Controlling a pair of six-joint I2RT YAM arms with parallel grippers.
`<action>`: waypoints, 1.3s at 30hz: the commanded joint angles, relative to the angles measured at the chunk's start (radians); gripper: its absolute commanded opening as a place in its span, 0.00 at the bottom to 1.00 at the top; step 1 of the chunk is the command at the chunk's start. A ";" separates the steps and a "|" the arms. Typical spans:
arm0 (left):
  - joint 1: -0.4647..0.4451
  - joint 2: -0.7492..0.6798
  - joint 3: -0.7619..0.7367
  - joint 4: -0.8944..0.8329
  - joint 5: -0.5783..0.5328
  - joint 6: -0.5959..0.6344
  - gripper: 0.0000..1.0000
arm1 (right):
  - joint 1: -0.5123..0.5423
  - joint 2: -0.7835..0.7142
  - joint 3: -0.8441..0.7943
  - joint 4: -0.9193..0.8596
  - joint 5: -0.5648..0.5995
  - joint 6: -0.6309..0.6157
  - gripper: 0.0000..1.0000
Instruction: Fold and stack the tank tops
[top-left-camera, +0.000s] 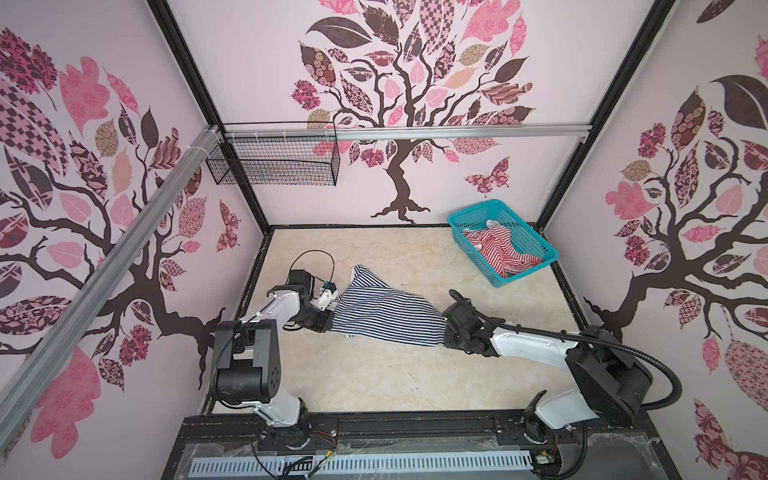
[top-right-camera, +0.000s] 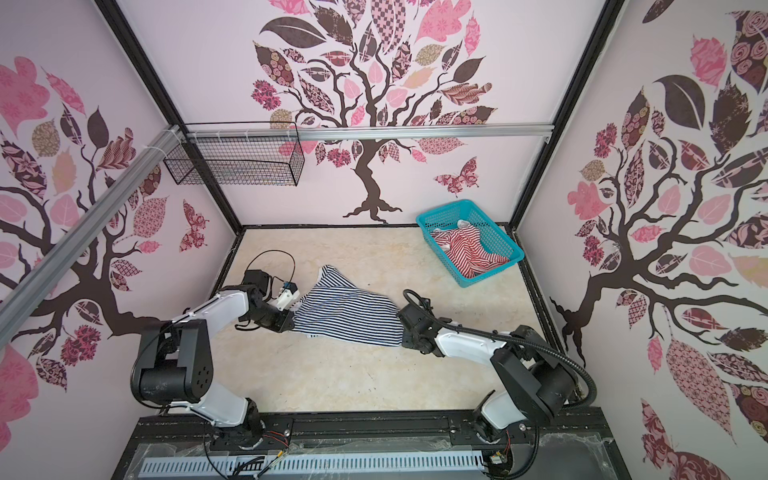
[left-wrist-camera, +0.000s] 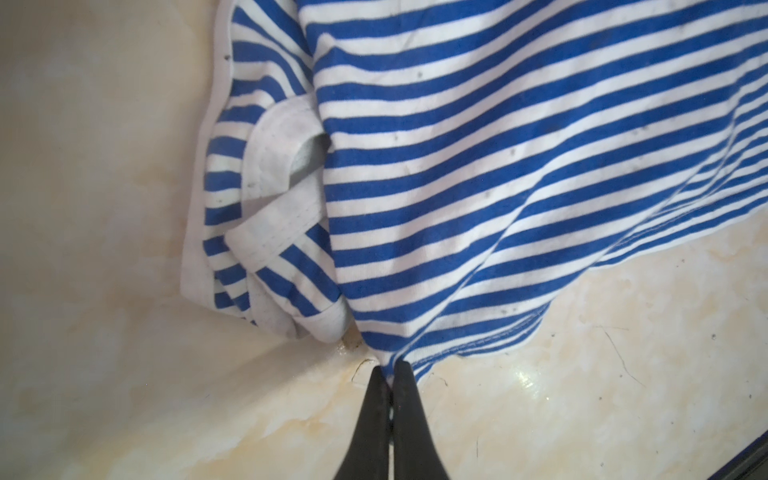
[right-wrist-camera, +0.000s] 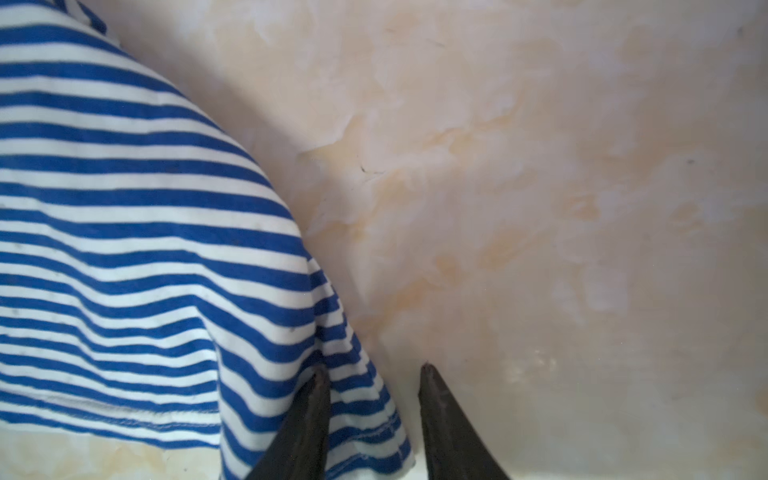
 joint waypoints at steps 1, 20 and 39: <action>0.006 -0.004 -0.008 -0.011 0.011 0.020 0.00 | 0.054 0.099 -0.032 -0.147 0.002 0.000 0.38; 0.009 -0.012 0.046 -0.045 0.006 0.021 0.00 | 0.080 0.084 -0.177 -0.052 -0.078 0.087 0.06; 0.009 -0.079 0.290 -0.255 0.122 -0.045 0.00 | 0.006 -0.274 0.286 -0.302 -0.035 -0.114 0.00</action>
